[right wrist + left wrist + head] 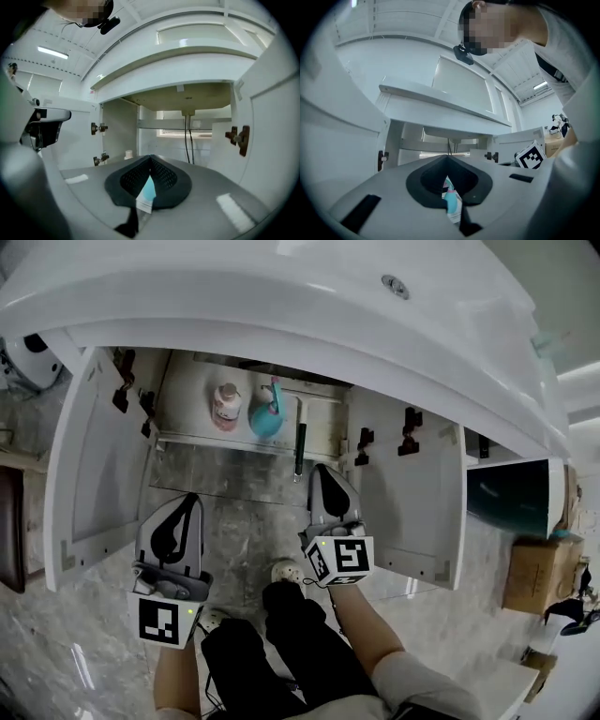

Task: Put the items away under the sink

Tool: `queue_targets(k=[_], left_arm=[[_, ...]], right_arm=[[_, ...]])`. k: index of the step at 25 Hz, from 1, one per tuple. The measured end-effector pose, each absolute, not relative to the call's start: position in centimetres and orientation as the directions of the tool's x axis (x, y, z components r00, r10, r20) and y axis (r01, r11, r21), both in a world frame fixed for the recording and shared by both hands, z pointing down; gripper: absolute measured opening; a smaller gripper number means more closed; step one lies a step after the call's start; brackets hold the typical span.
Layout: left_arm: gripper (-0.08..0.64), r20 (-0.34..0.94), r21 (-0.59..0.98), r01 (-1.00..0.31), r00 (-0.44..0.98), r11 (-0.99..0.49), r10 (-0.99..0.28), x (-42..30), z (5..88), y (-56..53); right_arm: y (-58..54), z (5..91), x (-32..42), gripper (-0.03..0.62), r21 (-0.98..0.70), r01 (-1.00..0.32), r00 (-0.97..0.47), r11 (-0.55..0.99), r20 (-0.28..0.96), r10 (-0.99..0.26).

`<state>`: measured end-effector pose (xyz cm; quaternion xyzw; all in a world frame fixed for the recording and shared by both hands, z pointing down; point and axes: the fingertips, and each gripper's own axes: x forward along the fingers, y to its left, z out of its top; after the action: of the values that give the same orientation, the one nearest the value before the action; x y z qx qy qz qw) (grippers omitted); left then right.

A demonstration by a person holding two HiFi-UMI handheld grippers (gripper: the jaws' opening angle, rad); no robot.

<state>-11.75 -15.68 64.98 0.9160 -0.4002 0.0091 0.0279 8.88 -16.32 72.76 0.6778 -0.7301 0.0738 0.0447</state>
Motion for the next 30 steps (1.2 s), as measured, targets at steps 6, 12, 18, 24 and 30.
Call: queue_targets(k=[6,12,18,24,30], left_arm=[[0.0,0.059,0.074,-0.752,0.659,-0.655,-0.75,-12.1,57.4,-13.7],[0.0,0.057,0.067,-0.751,0.661,-0.657,-0.749,-11.6,47.9,-11.9],[0.0,0.018,0.05,-0.77,0.637,-0.636,-0.77,-12.2,38.7,-11.3],[0.0,0.007,0.051,-0.77,0.638,-0.636,-0.77,-12.0,32.1,-10.9],[0.0,-0.015,0.052,-0.766,0.642,-0.641,-0.767,-11.5,26.3,-10.2]], right_arm=[[-13.8,63.9,7.9,0.011,-0.061,-0.992,-0.114,0.107,0.14,-0.983],[-11.6,54.4,7.0,0.011,-0.035,-0.988,-0.157,0.153,0.131,-0.979],[-10.0,45.1,7.4,0.011,-0.045,-0.987,-0.155,0.151,0.105,-0.982],[-9.1,37.3,7.7,0.011,-0.024,-0.985,-0.174,0.173,0.072,-0.982],[-8.1,31.3,7.9,0.011,-0.05,-0.977,-0.212,0.209,0.058,-0.976]])
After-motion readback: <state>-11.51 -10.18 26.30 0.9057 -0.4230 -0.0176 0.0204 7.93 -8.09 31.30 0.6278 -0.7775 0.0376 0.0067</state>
